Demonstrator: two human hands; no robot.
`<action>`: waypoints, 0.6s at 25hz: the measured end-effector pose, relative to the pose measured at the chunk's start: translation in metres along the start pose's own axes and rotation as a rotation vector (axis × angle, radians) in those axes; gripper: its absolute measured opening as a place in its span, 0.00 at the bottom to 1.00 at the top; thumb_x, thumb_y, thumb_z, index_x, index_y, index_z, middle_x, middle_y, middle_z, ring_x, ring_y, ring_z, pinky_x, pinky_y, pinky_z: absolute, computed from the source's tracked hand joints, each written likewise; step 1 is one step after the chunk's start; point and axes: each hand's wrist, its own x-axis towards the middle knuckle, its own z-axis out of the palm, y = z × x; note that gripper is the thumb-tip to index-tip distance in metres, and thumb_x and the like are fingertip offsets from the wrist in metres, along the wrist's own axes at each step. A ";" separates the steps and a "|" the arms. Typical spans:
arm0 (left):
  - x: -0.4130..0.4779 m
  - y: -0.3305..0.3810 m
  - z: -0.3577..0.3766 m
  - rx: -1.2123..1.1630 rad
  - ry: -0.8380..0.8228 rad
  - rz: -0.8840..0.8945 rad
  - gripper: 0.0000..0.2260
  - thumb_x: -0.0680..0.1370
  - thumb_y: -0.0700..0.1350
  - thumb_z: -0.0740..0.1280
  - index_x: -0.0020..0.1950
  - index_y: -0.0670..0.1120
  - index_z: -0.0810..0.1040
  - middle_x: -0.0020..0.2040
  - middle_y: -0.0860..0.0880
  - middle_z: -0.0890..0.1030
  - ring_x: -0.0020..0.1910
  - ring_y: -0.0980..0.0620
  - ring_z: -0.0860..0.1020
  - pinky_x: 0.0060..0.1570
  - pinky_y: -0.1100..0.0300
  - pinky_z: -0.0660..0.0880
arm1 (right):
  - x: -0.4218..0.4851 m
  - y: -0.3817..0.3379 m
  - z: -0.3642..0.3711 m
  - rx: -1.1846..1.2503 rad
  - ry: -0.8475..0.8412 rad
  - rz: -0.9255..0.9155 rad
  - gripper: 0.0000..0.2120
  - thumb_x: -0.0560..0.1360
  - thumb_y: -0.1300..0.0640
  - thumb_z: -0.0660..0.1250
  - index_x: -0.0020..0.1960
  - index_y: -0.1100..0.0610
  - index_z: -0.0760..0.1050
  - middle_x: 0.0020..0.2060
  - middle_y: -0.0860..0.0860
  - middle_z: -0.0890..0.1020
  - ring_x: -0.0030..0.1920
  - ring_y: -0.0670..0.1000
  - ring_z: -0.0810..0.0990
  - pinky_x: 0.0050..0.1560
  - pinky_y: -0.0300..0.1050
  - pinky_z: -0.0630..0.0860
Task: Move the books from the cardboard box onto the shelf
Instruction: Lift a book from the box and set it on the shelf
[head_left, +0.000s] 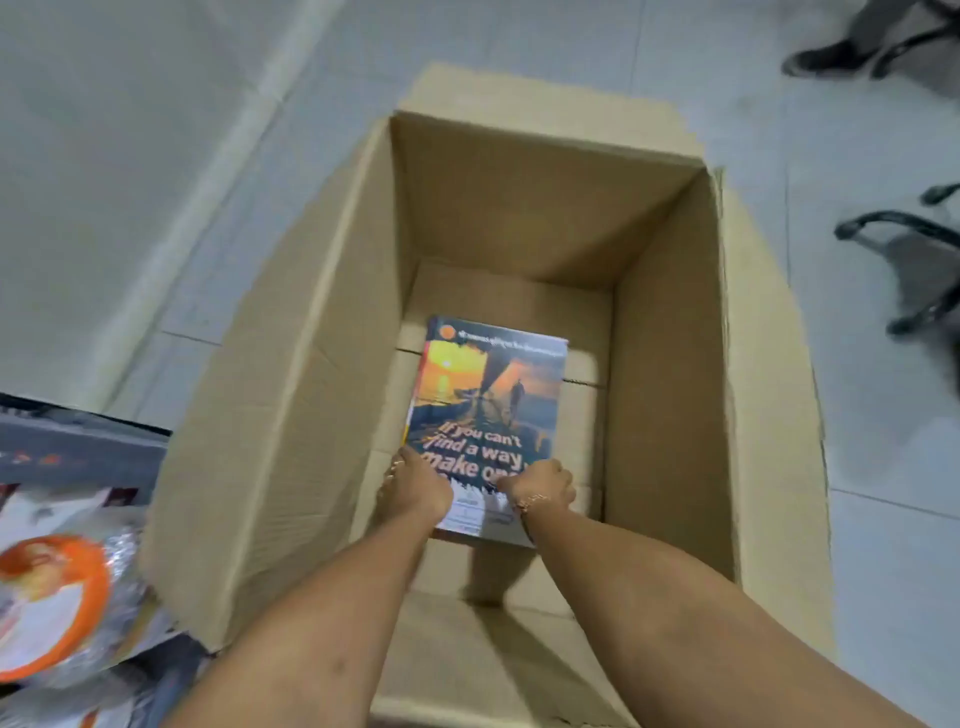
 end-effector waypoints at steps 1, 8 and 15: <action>0.004 -0.003 0.000 -0.004 -0.020 -0.078 0.24 0.77 0.45 0.63 0.70 0.39 0.61 0.67 0.40 0.72 0.65 0.40 0.73 0.63 0.49 0.70 | 0.001 -0.002 0.002 0.012 -0.015 0.031 0.34 0.71 0.49 0.72 0.68 0.65 0.62 0.66 0.60 0.68 0.67 0.60 0.66 0.65 0.51 0.69; 0.019 -0.012 0.011 0.029 -0.001 -0.160 0.27 0.75 0.46 0.67 0.71 0.42 0.61 0.68 0.41 0.71 0.64 0.41 0.73 0.68 0.46 0.64 | 0.011 0.000 0.013 0.068 0.061 0.114 0.23 0.74 0.57 0.68 0.65 0.64 0.64 0.64 0.61 0.68 0.64 0.60 0.70 0.61 0.51 0.72; -0.009 -0.006 -0.006 0.076 0.112 -0.099 0.15 0.74 0.39 0.66 0.61 0.42 0.74 0.62 0.41 0.75 0.62 0.41 0.73 0.63 0.48 0.67 | -0.010 -0.003 0.025 0.238 0.361 0.137 0.22 0.72 0.63 0.66 0.63 0.62 0.63 0.63 0.60 0.72 0.65 0.60 0.68 0.64 0.55 0.66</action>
